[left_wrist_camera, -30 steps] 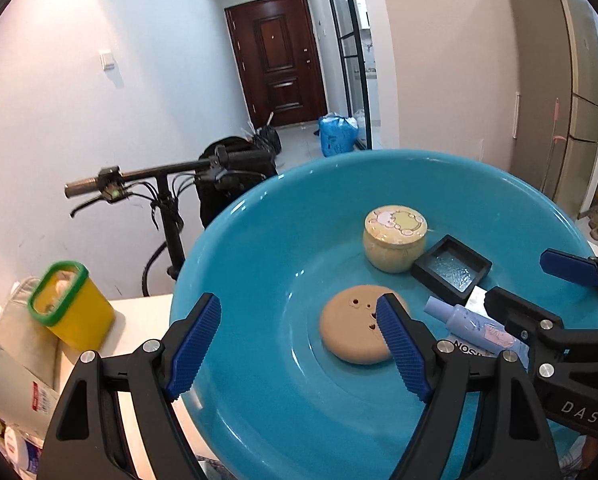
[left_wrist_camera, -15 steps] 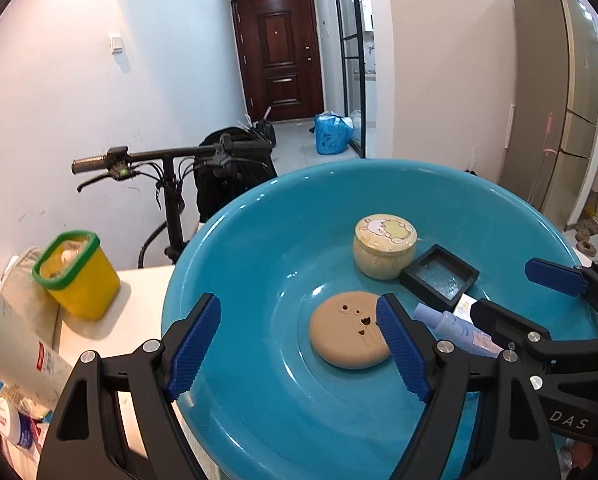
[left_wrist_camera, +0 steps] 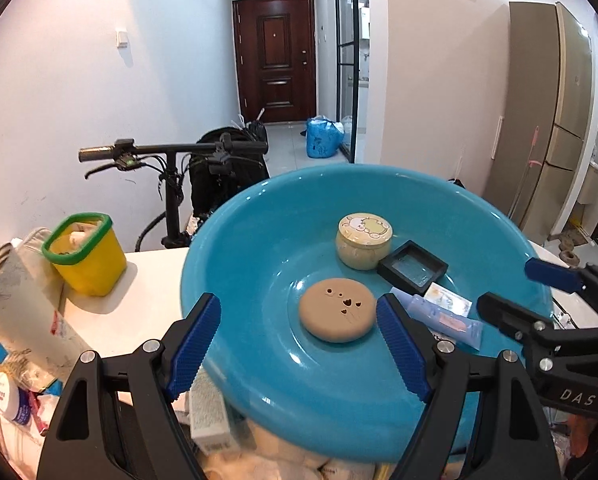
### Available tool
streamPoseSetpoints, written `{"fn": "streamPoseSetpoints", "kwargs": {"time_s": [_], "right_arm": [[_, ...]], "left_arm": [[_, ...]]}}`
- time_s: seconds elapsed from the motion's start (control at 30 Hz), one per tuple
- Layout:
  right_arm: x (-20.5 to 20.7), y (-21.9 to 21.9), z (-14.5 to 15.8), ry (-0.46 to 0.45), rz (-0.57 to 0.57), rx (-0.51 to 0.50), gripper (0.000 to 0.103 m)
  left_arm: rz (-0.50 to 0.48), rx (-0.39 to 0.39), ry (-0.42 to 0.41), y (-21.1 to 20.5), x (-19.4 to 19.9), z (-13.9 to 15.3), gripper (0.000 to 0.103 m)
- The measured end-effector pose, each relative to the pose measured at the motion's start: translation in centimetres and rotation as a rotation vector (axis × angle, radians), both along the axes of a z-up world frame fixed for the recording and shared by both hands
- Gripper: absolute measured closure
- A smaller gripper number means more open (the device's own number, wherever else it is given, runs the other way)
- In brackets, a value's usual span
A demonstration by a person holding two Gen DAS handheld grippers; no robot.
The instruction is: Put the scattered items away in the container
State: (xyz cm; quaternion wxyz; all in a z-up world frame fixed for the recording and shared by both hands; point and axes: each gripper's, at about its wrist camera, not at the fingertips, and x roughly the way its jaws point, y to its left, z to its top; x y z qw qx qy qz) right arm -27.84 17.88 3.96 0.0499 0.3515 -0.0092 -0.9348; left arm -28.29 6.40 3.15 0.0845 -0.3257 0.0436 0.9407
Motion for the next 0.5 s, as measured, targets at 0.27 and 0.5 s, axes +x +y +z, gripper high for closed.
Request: {"fn": "streamPoseSetpoints", "kwargs": {"time_s": [0.27, 0.5], "right_arm": [[3.9, -0.4, 3.5, 0.082, -0.014, 0.025, 0.023], [8.3, -0.5, 5.9, 0.149, -0.022, 0.017, 0.017]], "left_arm": [[-0.02, 0.007, 0.049, 0.0, 4.1, 2.6, 0.021], [-0.04, 0.006, 0.116, 0.0, 8.2, 4.9, 0.021]]}}
